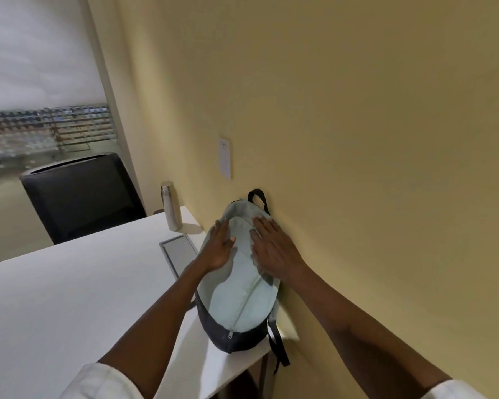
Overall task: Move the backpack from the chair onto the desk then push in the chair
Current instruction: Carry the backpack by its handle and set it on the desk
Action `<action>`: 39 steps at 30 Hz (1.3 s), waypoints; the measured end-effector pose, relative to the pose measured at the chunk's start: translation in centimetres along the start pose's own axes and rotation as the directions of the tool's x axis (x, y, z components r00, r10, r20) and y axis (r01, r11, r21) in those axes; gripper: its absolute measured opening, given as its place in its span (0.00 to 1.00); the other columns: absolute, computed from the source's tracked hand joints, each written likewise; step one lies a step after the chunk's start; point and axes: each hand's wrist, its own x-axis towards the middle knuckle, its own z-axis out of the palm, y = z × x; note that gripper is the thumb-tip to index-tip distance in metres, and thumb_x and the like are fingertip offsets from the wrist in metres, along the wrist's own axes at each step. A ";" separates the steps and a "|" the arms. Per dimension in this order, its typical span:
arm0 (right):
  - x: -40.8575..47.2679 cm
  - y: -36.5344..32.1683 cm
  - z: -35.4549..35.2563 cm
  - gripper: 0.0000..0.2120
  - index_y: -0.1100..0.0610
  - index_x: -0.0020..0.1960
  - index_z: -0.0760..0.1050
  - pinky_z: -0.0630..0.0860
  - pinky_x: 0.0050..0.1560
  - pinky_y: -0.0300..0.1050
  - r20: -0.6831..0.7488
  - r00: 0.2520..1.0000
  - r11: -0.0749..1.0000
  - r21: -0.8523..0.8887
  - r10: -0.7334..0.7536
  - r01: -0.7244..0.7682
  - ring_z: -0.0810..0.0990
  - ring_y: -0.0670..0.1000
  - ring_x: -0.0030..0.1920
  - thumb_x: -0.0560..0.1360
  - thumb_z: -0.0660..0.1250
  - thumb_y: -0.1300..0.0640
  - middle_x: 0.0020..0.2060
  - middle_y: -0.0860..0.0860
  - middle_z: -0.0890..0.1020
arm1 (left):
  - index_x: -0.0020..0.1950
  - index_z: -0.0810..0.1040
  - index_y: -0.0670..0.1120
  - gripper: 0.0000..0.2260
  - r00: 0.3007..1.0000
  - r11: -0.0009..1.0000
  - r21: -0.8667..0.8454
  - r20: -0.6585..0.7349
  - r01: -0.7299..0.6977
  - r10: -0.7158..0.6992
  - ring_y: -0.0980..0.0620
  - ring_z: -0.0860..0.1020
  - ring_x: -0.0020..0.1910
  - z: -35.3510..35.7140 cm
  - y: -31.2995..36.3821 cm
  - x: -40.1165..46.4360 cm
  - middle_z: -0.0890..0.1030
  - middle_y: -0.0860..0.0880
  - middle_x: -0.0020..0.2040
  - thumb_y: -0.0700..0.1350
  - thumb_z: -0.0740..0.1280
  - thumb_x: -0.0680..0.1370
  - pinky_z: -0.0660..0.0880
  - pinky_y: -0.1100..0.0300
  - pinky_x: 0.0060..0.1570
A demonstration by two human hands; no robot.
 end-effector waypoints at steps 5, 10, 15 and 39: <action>-1.7 0.2 -1.0 0.25 0.71 0.68 0.70 0.66 0.70 0.60 0.032 0.994 0.987 0.119 0.106 -0.110 0.75 0.66 0.66 0.79 0.59 0.54 0.66 0.69 0.74 | 0.81 0.44 0.44 0.28 0.995 0.997 0.057 -0.089 0.049 -0.044 0.42 0.43 0.80 0.5 2.2 -3.4 0.44 0.43 0.82 0.51 0.52 0.85 0.46 0.47 0.77; -4.8 0.4 -2.8 0.29 0.68 0.77 0.54 0.49 0.78 0.55 0.032 0.988 0.974 0.161 0.153 -0.157 0.57 0.64 0.77 0.83 0.54 0.53 0.76 0.67 0.59 | 0.81 0.44 0.42 0.30 0.979 0.984 0.168 -0.204 0.060 -0.024 0.42 0.45 0.81 2.1 4.5 -7.8 0.45 0.41 0.82 0.54 0.52 0.85 0.48 0.45 0.78; -8.0 0.1 -4.5 0.29 0.67 0.77 0.56 0.52 0.77 0.55 -0.018 0.985 0.968 0.189 0.171 -0.165 0.58 0.63 0.77 0.82 0.54 0.51 0.76 0.66 0.60 | 0.81 0.46 0.42 0.29 0.960 0.956 0.267 -0.276 0.121 -0.044 0.43 0.44 0.81 3.5 6.6 -11.8 0.45 0.42 0.82 0.52 0.52 0.85 0.49 0.44 0.78; -23.3 -7.2 -11.6 0.30 0.65 0.79 0.52 0.49 0.79 0.54 0.067 0.963 0.938 0.217 0.263 -0.271 0.53 0.60 0.79 0.83 0.51 0.48 0.78 0.63 0.55 | 0.81 0.45 0.44 0.29 0.971 0.940 0.338 -0.234 0.042 0.040 0.45 0.44 0.81 3.7 10.6 -28.5 0.44 0.44 0.82 0.52 0.53 0.85 0.48 0.46 0.79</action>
